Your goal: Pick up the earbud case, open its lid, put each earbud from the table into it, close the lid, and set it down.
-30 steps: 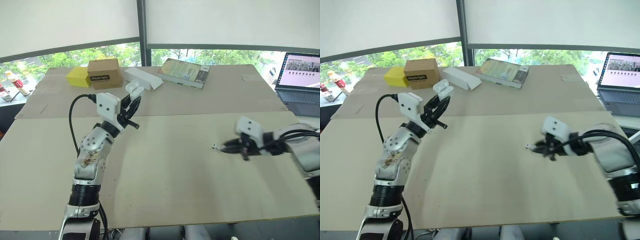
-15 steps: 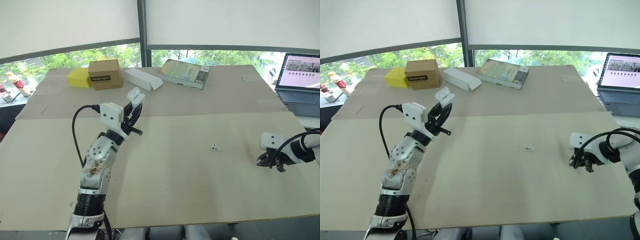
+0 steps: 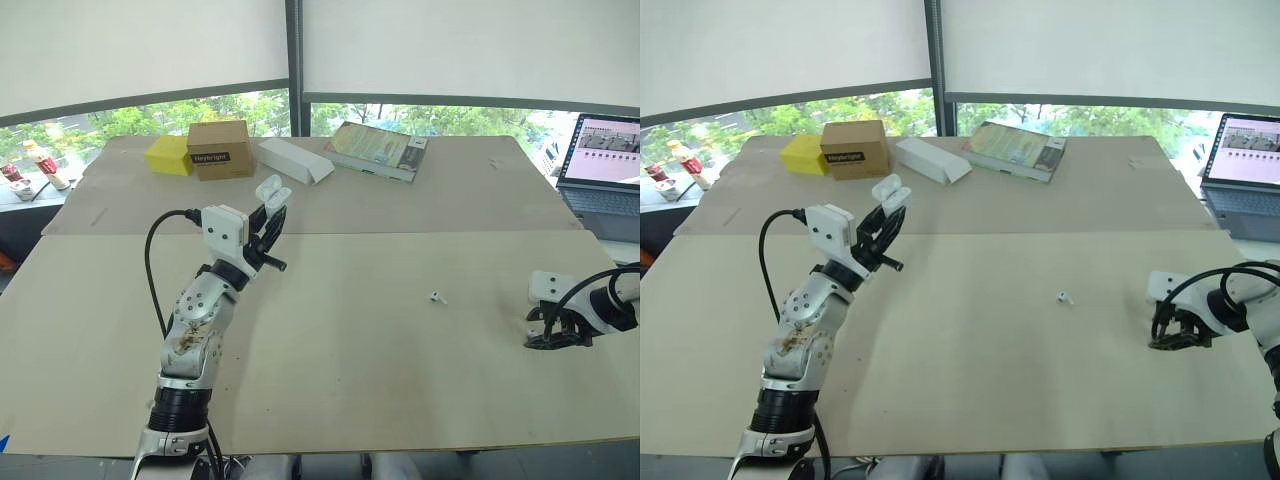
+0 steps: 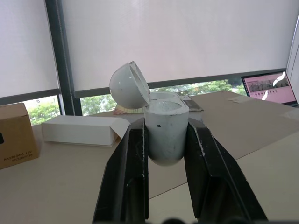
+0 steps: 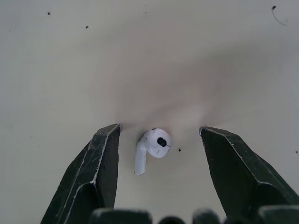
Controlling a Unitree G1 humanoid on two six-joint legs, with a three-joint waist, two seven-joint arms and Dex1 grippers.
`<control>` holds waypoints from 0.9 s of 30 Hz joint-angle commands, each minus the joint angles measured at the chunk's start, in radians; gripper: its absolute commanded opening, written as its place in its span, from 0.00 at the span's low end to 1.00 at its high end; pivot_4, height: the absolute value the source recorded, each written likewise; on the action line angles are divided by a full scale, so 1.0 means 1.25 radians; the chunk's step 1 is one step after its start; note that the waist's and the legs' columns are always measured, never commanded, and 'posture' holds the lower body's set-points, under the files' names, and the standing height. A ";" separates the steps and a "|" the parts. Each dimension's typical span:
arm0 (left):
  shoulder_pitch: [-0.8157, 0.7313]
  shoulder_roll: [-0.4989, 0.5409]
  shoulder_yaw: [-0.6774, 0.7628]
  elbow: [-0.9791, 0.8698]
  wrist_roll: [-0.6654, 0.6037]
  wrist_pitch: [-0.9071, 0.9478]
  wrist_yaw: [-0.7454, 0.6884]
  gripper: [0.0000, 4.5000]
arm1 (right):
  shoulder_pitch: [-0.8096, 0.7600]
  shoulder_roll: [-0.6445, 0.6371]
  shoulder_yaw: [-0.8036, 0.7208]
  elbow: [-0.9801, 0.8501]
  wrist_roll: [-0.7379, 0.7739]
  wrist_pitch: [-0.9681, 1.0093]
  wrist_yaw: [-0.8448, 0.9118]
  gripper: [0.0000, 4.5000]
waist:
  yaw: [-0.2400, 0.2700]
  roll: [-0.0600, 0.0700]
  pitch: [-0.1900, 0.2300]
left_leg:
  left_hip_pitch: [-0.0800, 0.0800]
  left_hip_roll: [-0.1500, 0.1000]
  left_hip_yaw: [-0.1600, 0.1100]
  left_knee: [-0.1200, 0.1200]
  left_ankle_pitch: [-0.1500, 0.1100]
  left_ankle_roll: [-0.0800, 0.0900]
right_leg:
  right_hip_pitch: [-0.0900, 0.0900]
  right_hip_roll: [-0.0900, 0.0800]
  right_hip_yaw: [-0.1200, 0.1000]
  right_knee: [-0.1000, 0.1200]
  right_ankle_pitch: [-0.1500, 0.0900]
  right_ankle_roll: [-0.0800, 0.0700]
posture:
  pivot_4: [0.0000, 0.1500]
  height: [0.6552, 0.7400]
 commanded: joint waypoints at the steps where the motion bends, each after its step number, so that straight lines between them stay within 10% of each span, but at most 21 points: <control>1: -0.002 -0.002 -0.001 -0.043 -0.002 -0.007 0.007 0.12 | -0.003 0.008 0.008 -0.002 -0.012 0.108 0.023 0.68 | 0.000 0.000 0.000 | 0.000 0.000 0.000 0.000 -0.001 0.002 | 0.000 0.000 0.000 0.000 0.000 0.000 | 1.00 1.00; 17: 0.016 0.002 -0.006 -0.054 0.004 -0.010 0.015 0.12 | 0.008 0.007 0.013 -0.059 -0.021 0.281 0.020 0.68 | 0.002 0.000 0.000 | 0.000 0.000 0.000 0.000 -0.001 0.002 | 0.000 0.000 0.000 0.000 0.000 0.000 | 1.00 1.00; 27: 0.014 0.006 -0.004 -0.051 0.002 -0.008 0.011 0.12 | 0.033 0.021 -0.008 -0.085 -0.005 0.300 0.008 0.07 | 0.003 0.000 0.000 | 0.000 0.000 0.000 0.000 -0.001 0.002 | 0.000 0.000 0.000 0.000 0.000 0.000 | 1.00 1.00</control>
